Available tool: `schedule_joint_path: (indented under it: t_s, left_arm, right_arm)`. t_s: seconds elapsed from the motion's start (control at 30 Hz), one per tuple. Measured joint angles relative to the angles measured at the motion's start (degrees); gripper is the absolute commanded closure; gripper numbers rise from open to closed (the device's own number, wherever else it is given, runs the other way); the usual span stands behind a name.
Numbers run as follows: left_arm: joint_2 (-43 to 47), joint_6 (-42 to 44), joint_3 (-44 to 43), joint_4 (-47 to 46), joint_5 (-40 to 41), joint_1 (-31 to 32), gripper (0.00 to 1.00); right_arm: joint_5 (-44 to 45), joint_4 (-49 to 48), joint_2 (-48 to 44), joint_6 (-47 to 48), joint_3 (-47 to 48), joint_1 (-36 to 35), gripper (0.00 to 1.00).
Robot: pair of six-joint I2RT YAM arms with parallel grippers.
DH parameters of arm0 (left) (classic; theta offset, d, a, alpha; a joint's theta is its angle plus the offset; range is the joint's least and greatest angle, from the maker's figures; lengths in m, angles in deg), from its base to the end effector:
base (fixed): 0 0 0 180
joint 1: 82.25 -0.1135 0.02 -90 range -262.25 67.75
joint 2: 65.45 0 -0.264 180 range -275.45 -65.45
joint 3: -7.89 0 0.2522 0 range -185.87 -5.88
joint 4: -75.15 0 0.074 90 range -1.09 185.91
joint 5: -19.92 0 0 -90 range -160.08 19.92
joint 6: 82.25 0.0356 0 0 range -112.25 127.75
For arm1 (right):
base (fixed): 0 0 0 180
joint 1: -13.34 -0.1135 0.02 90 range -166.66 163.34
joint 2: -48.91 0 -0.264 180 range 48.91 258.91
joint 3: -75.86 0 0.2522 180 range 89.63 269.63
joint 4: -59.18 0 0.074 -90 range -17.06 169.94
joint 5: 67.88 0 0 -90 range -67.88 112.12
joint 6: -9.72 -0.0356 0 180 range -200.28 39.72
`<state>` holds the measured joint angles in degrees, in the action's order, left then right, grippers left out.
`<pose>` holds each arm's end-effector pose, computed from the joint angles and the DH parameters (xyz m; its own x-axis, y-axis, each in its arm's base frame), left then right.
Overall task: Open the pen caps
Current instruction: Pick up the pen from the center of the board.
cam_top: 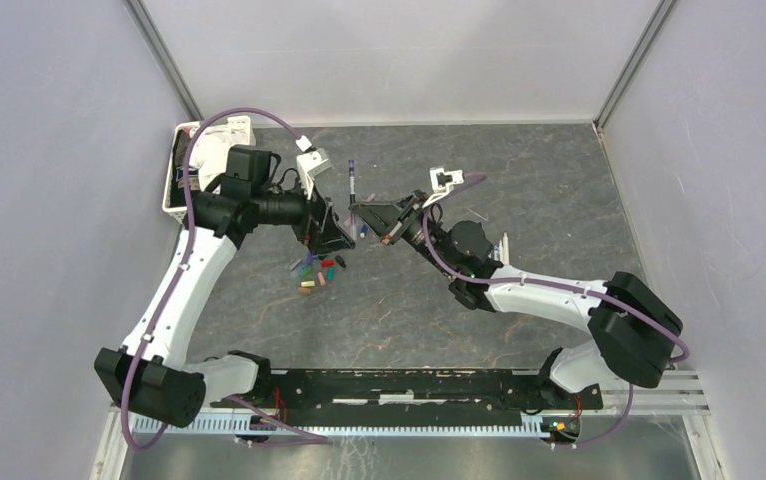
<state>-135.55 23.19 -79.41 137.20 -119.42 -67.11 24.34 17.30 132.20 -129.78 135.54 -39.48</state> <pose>0.2246 -0.0887 0.3678 -0.4727 0.3076 -0.8258 0.8457 0.4218 -0.3269 0.1971 0.2575 0.3090 -0.4654 0.6437 -0.6075 -0.6467 0.2213 0.7300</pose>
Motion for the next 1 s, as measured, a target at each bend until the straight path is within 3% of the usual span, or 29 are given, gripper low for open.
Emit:
schedule_joint_path:
  t_s: [0.37, 0.57, 0.93, 1.0]
  left_arm:
    - [1.79, 0.76, 0.07, 1.11, -8.02, 0.00, 0.14]
    - [1.77, 1.16, 0.11, 1.16, -9.81, 0.00, 0.30]
    - [1.49, 3.08, 0.85, 2.01, -10.91, 0.13, 0.79]
    - [1.42, 3.58, 0.85, 2.62, -10.71, 0.13, 0.95]
  right_arm:
    - [5.79, -4.57, -2.95, 1.18, -4.00, -2.71, 1.00]
    - [7.93, -7.76, -2.25, 1.46, -4.00, -5.03, 1.00]
    - [11.89, -8.20, -1.57, 4.50, -4.28, -7.21, 1.00]
    - [12.59, -8.48, -1.57, 4.94, -4.81, -7.41, 1.00]
